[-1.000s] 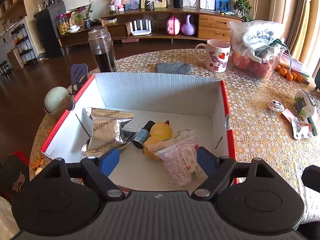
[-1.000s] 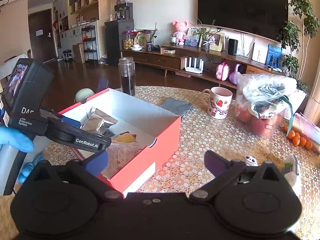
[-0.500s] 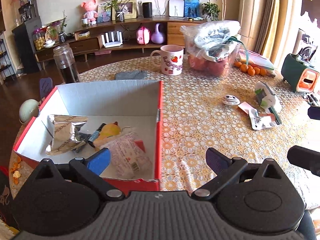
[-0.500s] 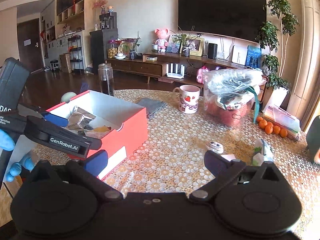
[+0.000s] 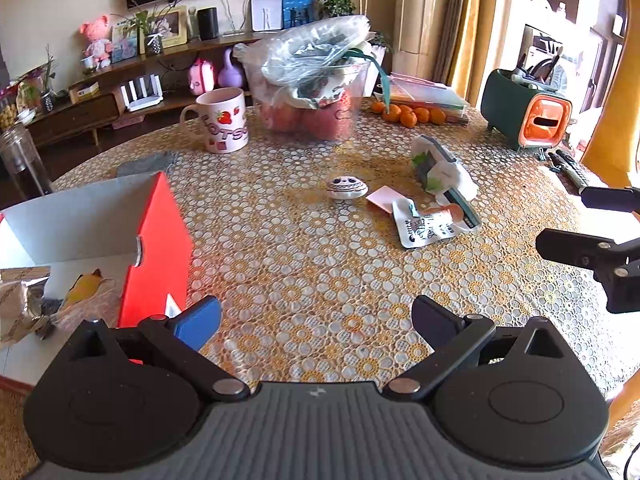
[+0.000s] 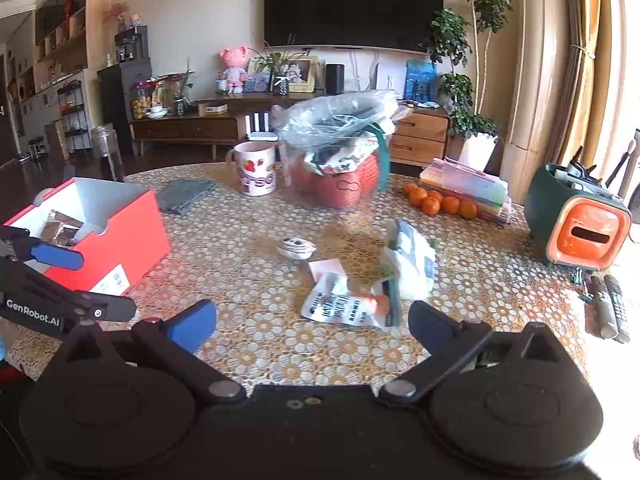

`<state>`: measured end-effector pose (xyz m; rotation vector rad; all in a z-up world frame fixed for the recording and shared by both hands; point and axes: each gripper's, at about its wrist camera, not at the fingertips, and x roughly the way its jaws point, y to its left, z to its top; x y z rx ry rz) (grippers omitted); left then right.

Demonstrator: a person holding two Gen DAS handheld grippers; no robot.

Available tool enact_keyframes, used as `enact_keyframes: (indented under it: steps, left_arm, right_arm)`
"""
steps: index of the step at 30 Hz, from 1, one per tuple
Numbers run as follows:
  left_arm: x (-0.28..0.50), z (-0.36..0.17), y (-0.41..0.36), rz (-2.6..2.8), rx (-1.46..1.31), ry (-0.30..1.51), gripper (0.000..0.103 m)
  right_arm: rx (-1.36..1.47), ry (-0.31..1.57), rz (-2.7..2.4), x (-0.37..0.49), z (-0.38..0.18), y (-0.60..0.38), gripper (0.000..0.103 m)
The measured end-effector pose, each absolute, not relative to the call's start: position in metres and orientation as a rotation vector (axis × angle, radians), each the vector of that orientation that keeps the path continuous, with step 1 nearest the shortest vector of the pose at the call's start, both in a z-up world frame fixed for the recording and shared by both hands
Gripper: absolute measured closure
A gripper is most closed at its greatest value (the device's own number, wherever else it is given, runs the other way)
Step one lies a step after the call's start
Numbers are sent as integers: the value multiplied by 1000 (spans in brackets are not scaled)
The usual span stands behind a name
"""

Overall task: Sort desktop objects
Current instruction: 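Withdraw both tools from the shoebox toward the remaining table items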

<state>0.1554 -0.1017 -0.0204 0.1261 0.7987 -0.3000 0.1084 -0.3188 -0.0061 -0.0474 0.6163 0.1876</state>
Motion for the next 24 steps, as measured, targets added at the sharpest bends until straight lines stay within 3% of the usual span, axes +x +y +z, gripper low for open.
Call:
enact_keyframes:
  steps: [24]
  left_arm:
    - [292, -71, -176, -280, 233, 805, 1]
  right_arm:
    - [-58, 696, 181, 190, -83, -345, 1]
